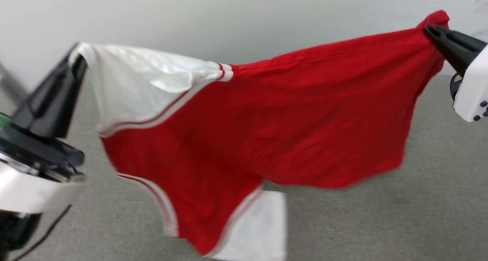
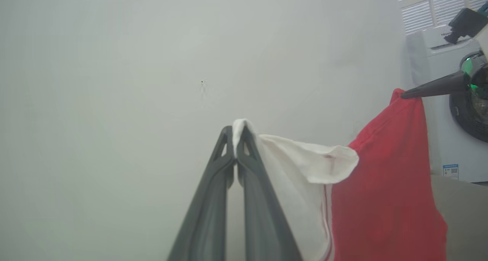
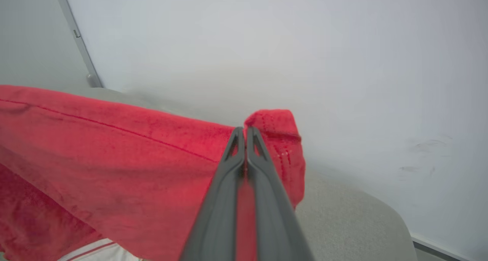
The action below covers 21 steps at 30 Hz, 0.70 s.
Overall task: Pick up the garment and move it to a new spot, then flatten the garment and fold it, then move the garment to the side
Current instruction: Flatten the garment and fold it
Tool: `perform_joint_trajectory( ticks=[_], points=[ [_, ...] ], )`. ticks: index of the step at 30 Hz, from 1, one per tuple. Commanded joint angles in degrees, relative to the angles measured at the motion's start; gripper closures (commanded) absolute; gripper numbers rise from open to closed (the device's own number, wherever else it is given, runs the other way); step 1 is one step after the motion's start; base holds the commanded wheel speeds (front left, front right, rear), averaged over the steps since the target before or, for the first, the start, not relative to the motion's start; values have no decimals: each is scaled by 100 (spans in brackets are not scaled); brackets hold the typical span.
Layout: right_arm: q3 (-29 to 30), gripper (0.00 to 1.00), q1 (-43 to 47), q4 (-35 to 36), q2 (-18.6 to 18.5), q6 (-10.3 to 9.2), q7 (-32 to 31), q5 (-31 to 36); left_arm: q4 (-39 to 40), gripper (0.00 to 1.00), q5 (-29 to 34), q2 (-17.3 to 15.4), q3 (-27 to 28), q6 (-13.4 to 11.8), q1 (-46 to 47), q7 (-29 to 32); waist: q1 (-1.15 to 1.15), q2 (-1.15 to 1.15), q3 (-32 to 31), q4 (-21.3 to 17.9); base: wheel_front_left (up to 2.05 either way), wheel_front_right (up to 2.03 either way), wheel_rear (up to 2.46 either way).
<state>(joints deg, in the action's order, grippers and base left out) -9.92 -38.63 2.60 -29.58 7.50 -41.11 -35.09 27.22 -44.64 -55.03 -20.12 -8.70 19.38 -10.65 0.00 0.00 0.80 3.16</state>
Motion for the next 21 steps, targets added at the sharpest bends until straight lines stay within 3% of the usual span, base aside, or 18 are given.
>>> perform_joint_trajectory(
  ticks=[1, 10, 21],
  points=[
    [25, 100, -91, 125, 35, -2, 38, -16, 62, 100, -61, -55, 137, -58, 167, 42, 0, 0, -131, -238, 0, 0, 0],
    [112, 100, -234, 731, 290, -2, 242, -29, -62, 100, -536, -151, 766, -304, 712, 285, 0, 0, -4, -642, 0, 0, 0],
    [501, 100, -554, 1469, 456, -2, 278, 304, -236, 100, -463, -443, 959, -101, 1876, 597, 0, 0, 848, -756, 0, 0, 0]
  ],
)
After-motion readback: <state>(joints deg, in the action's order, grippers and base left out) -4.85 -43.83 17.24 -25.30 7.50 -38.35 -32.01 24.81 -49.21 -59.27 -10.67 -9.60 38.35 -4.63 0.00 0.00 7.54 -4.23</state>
